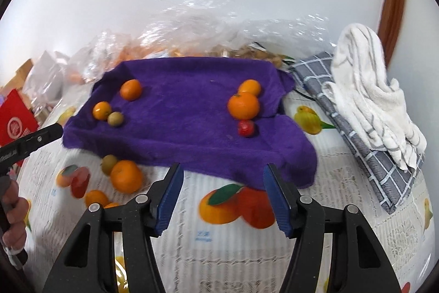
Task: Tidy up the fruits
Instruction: 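Move both grippers back to the fruit and grasp an orange with the right gripper, then lower the left gripper onto another orange and close it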
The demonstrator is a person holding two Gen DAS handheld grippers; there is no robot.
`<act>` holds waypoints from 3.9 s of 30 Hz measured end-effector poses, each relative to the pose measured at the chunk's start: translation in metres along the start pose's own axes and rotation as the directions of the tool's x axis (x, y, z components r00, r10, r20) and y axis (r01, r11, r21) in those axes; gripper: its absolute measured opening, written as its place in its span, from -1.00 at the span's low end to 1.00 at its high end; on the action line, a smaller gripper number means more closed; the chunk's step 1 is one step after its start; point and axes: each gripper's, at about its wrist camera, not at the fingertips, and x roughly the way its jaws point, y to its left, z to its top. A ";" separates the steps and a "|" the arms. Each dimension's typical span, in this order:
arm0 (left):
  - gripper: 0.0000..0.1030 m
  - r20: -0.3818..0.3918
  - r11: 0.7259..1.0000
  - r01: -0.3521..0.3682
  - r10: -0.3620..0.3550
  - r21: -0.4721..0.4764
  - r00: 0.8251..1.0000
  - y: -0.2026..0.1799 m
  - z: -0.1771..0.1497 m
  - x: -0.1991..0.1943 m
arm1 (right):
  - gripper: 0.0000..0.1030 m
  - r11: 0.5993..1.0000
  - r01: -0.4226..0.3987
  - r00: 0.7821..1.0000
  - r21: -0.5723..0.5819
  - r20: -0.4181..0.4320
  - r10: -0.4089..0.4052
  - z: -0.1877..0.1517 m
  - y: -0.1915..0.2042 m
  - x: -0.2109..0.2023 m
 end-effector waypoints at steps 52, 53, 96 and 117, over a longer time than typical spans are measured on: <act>0.32 -0.092 0.994 0.047 -0.039 0.094 0.995 -0.077 -0.072 0.013 | -0.29 0.989 -0.115 0.993 0.094 0.011 0.114 -0.062 -0.076 0.003; 0.32 -0.094 0.995 0.040 -0.031 0.088 0.995 -0.080 -0.073 0.018 | -0.29 0.988 -0.119 0.993 0.097 0.014 0.119 -0.062 -0.078 0.004; -0.08 -0.054 0.992 0.092 -0.087 0.089 0.995 -0.078 -0.080 0.028 | -0.29 0.984 -0.173 0.985 0.045 0.017 0.172 -0.068 -0.066 0.009; -0.35 0.002 0.996 0.062 -0.062 0.071 0.998 -0.074 -0.051 -0.014 | -0.29 0.984 -0.173 0.985 0.045 -0.001 0.173 -0.063 -0.066 0.006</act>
